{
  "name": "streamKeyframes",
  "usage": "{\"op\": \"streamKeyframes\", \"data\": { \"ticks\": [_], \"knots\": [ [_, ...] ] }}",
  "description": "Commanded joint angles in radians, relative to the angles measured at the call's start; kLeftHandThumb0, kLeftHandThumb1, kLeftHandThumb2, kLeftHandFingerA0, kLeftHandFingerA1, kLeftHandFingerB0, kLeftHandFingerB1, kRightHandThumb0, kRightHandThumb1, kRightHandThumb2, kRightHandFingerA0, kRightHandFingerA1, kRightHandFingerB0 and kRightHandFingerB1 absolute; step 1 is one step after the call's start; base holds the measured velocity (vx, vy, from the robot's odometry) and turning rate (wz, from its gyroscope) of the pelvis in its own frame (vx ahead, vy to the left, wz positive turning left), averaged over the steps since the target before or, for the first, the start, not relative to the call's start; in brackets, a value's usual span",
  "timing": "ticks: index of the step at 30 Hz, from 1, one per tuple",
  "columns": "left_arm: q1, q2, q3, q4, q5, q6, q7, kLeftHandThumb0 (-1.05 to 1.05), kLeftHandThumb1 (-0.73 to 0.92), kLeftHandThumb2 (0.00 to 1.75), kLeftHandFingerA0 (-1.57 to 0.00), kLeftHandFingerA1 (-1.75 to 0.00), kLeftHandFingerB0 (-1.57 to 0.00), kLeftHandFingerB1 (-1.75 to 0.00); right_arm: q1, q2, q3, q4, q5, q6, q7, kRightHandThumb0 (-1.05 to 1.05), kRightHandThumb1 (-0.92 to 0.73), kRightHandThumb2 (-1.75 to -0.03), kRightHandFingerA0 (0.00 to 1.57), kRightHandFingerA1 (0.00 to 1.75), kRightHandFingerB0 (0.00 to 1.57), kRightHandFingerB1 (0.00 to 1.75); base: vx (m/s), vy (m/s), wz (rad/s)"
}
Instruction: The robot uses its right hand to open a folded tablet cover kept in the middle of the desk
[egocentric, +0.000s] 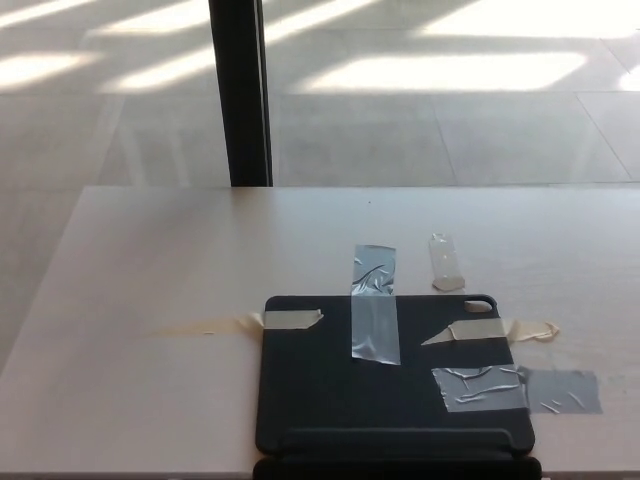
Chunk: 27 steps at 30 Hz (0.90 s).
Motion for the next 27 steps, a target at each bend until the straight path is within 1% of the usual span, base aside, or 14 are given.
{"op": "streamKeyframes", "data": {
  "ticks": [1,2,4,5,10,12,13,14,16,18,19,20,25,27],
  "knots": [
    [-0.007,0.026,-0.002,0.004,-0.006,0.010,0.013,-0.82,0.88,0.65,-0.77,-0.76,-0.55,-0.67,0.034,0.043,-0.030,-0.058,0.127,0.141,0.048,-0.88,-0.92,-0.74,0.79,0.62,0.61,0.50,0.00,0.000,0.00],
    [-0.007,0.025,-0.002,0.003,-0.007,0.009,0.014,-0.82,0.88,0.66,-0.76,-0.76,-0.55,-0.67,0.036,0.045,-0.034,-0.070,0.134,0.161,0.059,-0.93,-0.78,-0.92,0.78,0.65,0.56,0.54,0.00,0.000,0.00],
    [-0.003,0.025,0.001,0.005,-0.010,0.010,0.003,-0.81,0.89,0.66,-0.74,-0.75,-0.53,-0.66,0.043,0.039,-0.044,-0.103,0.172,0.202,0.092,-0.92,-0.79,-0.91,0.74,0.62,0.55,0.54,0.00,0.000,0.00],
    [0.003,0.024,-0.005,0.006,-0.004,0.004,0.001,-0.80,0.90,0.66,-0.74,-0.74,-0.53,-0.65,0.047,0.041,-0.050,-0.131,0.196,0.243,0.106,-0.85,-0.92,-0.74,0.76,0.59,0.56,0.49,0.00,0.000,0.00],
    [0.024,0.019,-0.005,0.005,-0.003,-0.003,0.003,-0.81,0.89,0.66,-0.80,-0.77,-0.55,-0.67,-0.002,0.020,-0.117,-0.212,0.252,0.311,0.145,-0.83,-0.92,-0.71,0.72,0.57,0.56,0.46,0.00,0.000,0.00],
    [0.032,0.015,0.000,0.007,-0.007,-0.003,0.007,-0.82,0.88,0.66,-0.82,-0.78,-0.56,-0.68,-0.087,-0.015,-0.214,-0.256,0.295,0.325,0.168,-0.83,-0.92,-0.74,0.72,0.54,0.56,0.46,0.00,0.000,0.00],
    [0.031,0.016,0.002,0.009,-0.010,0.004,0.008,-0.81,0.67,1.14,-0.82,-0.83,-0.58,-0.74,-0.129,-0.010,-0.276,-0.278,0.363,0.364,0.171,-0.79,-0.92,-0.69,0.74,0.53,0.58,0.45,0.00,0.000,0.00],
    [0.032,0.018,0.012,0.008,-0.021,0.015,0.009,-0.82,0.87,0.66,-0.81,-0.80,-0.56,-0.68,-0.235,-0.032,-0.392,-0.260,0.417,0.384,0.149,-0.80,-0.92,-0.68,0.72,0.53,0.56,0.44,0.00,0.000,0.00],
    [0.036,0.020,0.009,0.007,-0.016,0.016,0.008,-0.80,0.89,0.66,-0.78,-0.78,-0.56,-0.67,-0.331,-0.066,-0.513,-0.213,0.468,0.383,0.133,-0.79,-0.92,-0.76,0.69,0.55,0.49,0.45,0.00,0.000,0.00],
    [0.041,0.021,0.005,0.010,-0.011,0.013,0.006,-0.79,0.91,0.66,-0.74,-0.75,-0.56,-0.66,-0.455,-0.132,-0.674,-0.079,0.486,0.359,0.086,-0.80,-0.92,-0.68,0.73,0.51,0.60,0.47,0.00,0.000,0.00],
    [0.042,0.020,0.003,0.012,-0.009,0.009,0.006,-0.78,0.91,0.67,-0.74,-0.75,-0.56,-0.66,-0.510,-0.150,-0.760,-0.008,0.485,0.371,0.020,-0.81,-0.92,-0.70,0.75,0.52,0.62,0.47,0.00,0.000,0.00],
    [0.042,0.020,0.004,0.012,-0.010,0.011,0.007,-0.78,0.91,0.67,-0.74,-0.75,-0.56,-0.66,-0.519,-0.165,-0.782,0.032,0.467,0.341,0.009,-0.81,-0.92,-0.70,0.75,0.52,0.62,0.47,0.00,0.000,0.00],
    [0.053,0.008,0.003,0.011,-0.008,-0.001,0.007,-0.79,0.89,0.66,-0.78,-0.77,-0.56,-0.67,-0.568,-0.188,-1.025,0.274,0.530,0.397,-0.103,-0.79,-0.88,-0.67,0.78,0.50,0.62,0.47,0.00,0.000,0.00],
    [0.060,0.006,0.007,0.012,-0.012,-0.004,0.004,-0.81,0.89,0.66,-0.78,-0.77,-0.56,-0.68,-0.567,-0.192,-1.050,0.304,0.519,0.400,-0.106,-0.79,-0.89,-0.67,0.81,0.49,0.61,0.46,0.00,0.000,0.00]
  ]
}}
